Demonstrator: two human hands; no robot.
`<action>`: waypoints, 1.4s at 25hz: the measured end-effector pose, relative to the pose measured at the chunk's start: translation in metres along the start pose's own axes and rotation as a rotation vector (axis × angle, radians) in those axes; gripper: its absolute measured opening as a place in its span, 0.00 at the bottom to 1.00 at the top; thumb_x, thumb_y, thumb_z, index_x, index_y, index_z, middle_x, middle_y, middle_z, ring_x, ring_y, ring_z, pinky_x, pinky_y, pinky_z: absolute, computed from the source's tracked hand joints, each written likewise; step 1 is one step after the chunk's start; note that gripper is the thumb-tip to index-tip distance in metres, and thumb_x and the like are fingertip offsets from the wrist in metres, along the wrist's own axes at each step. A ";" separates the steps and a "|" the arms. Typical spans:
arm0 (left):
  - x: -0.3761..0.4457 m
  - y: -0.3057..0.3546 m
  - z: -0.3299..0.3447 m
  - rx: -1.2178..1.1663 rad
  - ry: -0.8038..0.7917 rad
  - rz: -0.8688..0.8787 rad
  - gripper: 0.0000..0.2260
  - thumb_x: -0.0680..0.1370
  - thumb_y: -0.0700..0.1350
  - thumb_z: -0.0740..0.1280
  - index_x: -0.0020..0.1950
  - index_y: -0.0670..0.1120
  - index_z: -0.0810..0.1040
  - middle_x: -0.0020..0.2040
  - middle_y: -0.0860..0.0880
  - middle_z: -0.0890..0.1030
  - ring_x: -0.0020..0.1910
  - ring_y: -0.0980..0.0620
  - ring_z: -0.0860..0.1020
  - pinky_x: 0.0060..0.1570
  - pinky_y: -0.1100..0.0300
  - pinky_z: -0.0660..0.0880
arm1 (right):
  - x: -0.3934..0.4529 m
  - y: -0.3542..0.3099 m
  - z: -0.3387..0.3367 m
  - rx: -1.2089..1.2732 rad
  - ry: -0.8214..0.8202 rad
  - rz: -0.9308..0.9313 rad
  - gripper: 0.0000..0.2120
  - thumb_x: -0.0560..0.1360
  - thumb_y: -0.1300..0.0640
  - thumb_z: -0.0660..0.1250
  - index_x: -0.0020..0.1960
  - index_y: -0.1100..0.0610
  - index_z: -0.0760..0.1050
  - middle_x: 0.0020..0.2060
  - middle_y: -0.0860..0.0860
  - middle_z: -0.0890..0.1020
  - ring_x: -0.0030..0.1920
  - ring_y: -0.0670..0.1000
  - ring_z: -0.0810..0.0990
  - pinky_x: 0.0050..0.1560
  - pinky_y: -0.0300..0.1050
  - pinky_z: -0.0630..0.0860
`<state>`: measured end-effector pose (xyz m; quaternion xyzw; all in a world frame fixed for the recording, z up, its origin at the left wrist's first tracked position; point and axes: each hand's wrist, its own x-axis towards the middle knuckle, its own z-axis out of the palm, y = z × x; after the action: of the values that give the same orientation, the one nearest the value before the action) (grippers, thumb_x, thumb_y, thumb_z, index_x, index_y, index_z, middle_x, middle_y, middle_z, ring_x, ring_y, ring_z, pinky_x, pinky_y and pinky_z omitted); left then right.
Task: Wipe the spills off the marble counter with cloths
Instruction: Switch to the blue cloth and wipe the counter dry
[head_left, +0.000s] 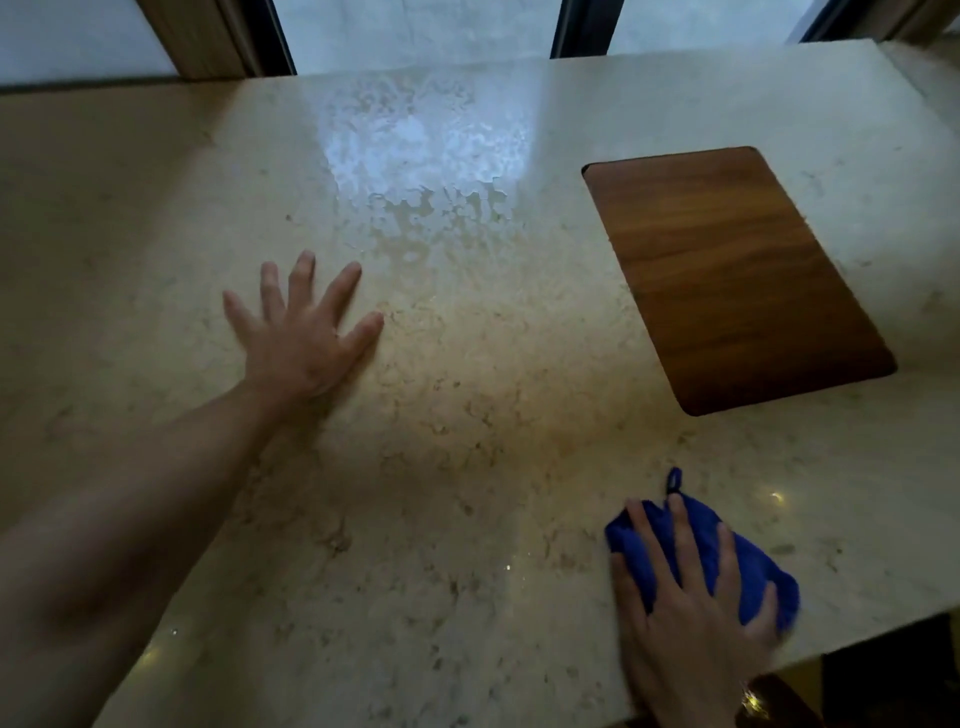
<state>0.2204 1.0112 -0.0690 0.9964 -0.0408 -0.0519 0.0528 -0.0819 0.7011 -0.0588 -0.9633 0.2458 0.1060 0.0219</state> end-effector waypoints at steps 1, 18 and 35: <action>-0.001 0.000 0.001 0.001 0.006 -0.001 0.33 0.74 0.76 0.42 0.78 0.68 0.46 0.82 0.49 0.48 0.80 0.36 0.45 0.70 0.26 0.40 | 0.008 -0.010 -0.002 0.011 -0.001 -0.006 0.29 0.76 0.30 0.44 0.77 0.33 0.49 0.79 0.44 0.56 0.75 0.57 0.58 0.65 0.78 0.58; -0.002 0.008 -0.001 0.047 -0.016 -0.011 0.33 0.74 0.70 0.54 0.78 0.64 0.58 0.81 0.47 0.57 0.79 0.36 0.54 0.69 0.23 0.51 | 0.486 -0.278 -0.114 0.117 0.040 -0.244 0.26 0.78 0.32 0.42 0.76 0.32 0.50 0.80 0.41 0.51 0.79 0.59 0.45 0.66 0.80 0.37; 0.007 0.001 -0.001 0.002 -0.024 -0.042 0.32 0.75 0.72 0.47 0.78 0.69 0.44 0.83 0.50 0.48 0.81 0.39 0.45 0.71 0.26 0.43 | 0.417 -0.308 -0.105 0.059 0.003 -0.659 0.26 0.78 0.31 0.42 0.76 0.31 0.51 0.79 0.39 0.52 0.79 0.56 0.47 0.70 0.75 0.38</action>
<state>0.2273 1.0102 -0.0688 0.9964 -0.0204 -0.0650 0.0500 0.4431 0.7661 -0.0494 -0.9900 -0.0763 0.0846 0.0827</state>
